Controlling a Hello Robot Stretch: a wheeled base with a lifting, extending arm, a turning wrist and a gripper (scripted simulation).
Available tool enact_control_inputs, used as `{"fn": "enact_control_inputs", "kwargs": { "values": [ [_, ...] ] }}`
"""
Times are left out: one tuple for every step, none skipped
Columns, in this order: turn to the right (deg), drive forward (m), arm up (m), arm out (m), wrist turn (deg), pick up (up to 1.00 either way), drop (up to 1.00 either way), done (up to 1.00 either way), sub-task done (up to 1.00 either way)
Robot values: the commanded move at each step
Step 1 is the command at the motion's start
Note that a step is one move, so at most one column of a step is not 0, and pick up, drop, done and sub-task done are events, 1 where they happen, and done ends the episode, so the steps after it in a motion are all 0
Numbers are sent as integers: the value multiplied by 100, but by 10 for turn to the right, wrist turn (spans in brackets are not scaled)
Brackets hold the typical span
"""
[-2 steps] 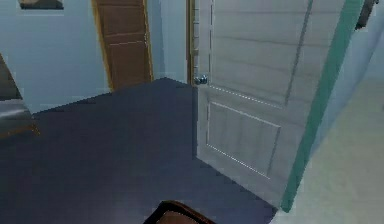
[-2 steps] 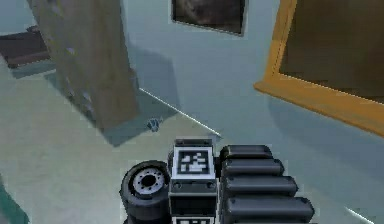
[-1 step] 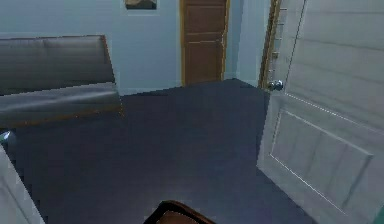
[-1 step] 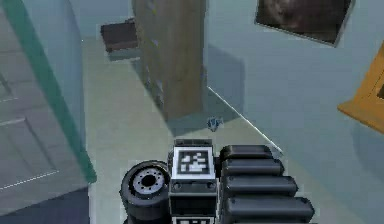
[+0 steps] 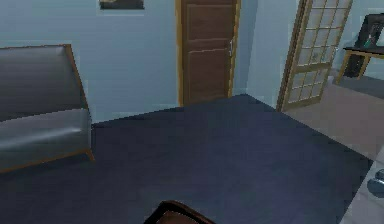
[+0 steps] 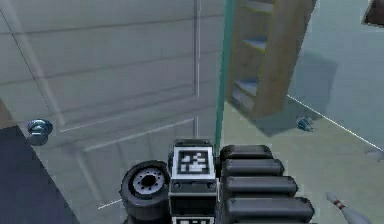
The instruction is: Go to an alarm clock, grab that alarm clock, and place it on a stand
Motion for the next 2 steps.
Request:
{"fn": "enact_control_inputs", "kwargs": {
  "values": [
    [-60, 0, 0, 0, 0, 0, 0, 0, 0],
    [0, 40, 0, 0, 0, 0, 0, 0, 0]
  ]
}}
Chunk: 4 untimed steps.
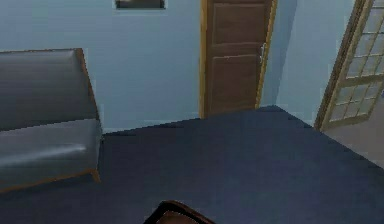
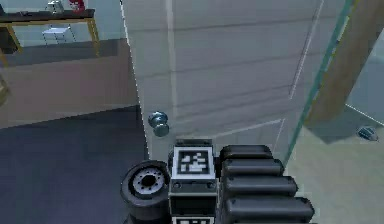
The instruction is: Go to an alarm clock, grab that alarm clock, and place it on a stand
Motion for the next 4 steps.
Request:
{"fn": "enact_control_inputs", "kwargs": {
  "values": [
    [300, 0, 0, 0, 0, 0, 0, 0, 0],
    [0, 50, 0, 0, 0, 0, 0, 0, 0],
    [0, 10, 0, 0, 0, 0, 0, 0, 0],
    [390, 0, 0, 0, 0, 0, 0, 0, 0]
  ]
}}
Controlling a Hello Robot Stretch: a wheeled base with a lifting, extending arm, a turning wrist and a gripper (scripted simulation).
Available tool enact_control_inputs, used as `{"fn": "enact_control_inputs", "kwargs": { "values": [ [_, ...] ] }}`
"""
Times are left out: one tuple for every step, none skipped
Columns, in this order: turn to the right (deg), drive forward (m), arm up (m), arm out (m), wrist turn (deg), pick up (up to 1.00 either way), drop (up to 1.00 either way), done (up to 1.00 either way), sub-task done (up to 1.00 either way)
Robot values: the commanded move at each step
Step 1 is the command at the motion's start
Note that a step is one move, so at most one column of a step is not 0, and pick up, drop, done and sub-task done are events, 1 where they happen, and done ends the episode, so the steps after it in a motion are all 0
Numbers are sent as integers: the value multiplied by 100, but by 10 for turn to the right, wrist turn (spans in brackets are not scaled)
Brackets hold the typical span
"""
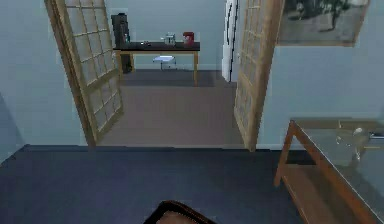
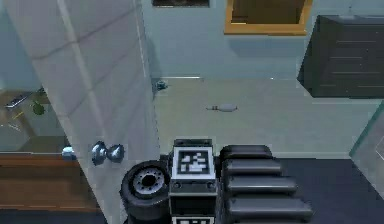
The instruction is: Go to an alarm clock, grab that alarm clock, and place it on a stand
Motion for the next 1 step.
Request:
{"fn": "enact_control_inputs", "kwargs": {
  "values": [
    [0, 90, 0, 0, 0, 0, 0, 0, 0]
  ]
}}
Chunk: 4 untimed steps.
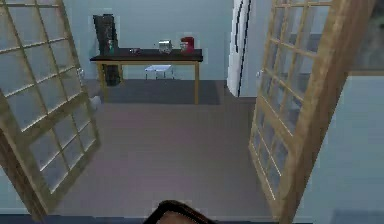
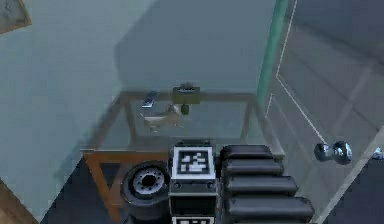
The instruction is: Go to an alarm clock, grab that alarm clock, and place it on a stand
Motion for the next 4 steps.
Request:
{"fn": "enact_control_inputs", "kwargs": {
  "values": [
    [-450, 0, 0, 0, 0, 0, 0, 0, 0],
    [-420, 0, 0, 0, 0, 0, 0, 0, 0],
    [450, 0, 0, 0, 0, 0, 0, 0, 0],
    [300, 0, 0, 0, 0, 0, 0, 0, 0]
  ]
}}
